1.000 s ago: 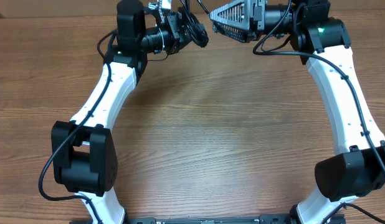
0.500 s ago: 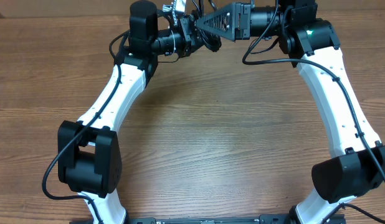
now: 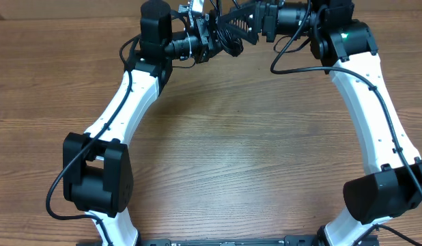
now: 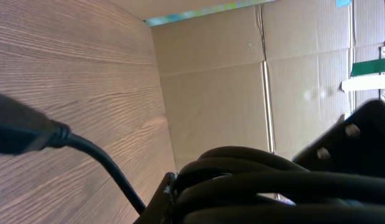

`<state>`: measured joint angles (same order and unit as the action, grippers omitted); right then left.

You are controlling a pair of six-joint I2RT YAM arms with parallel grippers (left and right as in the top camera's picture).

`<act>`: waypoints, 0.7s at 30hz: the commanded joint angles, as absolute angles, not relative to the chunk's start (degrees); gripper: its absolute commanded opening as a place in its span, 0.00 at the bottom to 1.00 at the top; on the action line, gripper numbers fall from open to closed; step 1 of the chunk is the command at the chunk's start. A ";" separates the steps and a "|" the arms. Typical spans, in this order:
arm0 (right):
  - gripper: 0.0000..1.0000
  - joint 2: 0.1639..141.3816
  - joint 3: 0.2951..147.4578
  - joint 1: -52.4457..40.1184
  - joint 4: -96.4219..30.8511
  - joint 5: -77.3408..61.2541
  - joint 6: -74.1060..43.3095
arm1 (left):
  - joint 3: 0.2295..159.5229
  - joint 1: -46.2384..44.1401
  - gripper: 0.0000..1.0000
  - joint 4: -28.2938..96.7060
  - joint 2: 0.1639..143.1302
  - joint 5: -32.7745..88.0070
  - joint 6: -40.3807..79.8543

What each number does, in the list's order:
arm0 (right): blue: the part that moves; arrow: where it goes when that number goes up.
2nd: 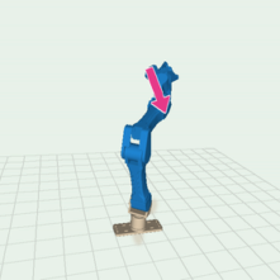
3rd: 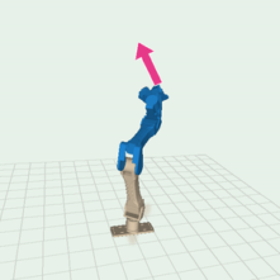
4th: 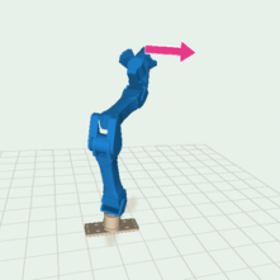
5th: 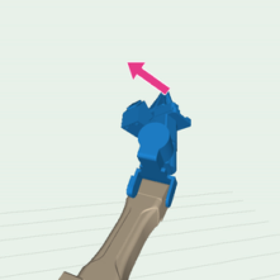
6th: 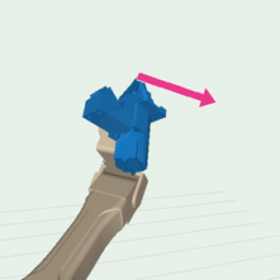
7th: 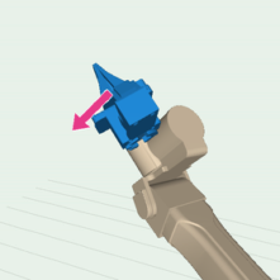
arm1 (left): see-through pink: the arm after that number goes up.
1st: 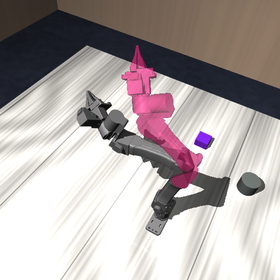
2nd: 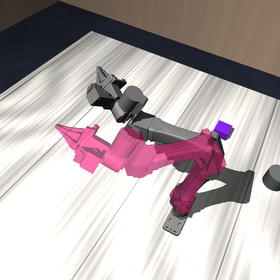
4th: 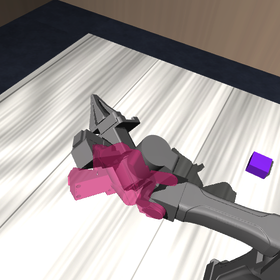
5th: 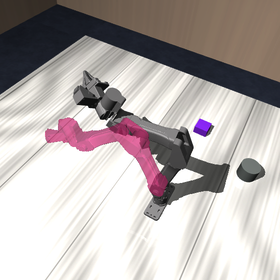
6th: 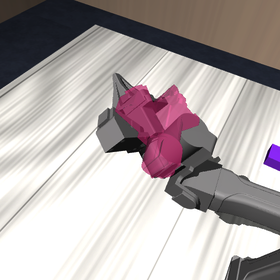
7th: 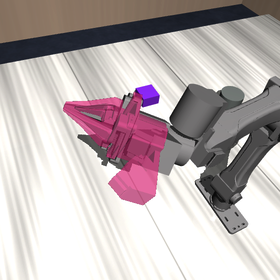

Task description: Untangle cables

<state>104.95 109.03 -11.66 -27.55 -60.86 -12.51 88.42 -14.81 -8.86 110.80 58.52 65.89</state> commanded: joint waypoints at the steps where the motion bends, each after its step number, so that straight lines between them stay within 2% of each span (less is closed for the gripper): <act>1: 0.96 103.88 110.32 -11.51 -27.18 -55.27 -8.56 | 88.60 -15.94 0.04 -9.28 110.26 59.96 66.28; 11: 0.94 106.52 110.32 -11.55 -26.65 -54.02 -7.16 | 88.60 -18.13 0.04 -9.37 110.26 59.66 66.48; 17: 0.73 107.50 110.32 -11.51 -26.70 -52.88 -6.96 | 88.60 -18.65 0.04 -9.63 110.24 60.88 67.20; 21: 0.65 107.50 110.32 -11.49 -26.57 -52.01 -6.92 | 88.60 -18.81 0.04 -11.53 110.24 61.84 68.38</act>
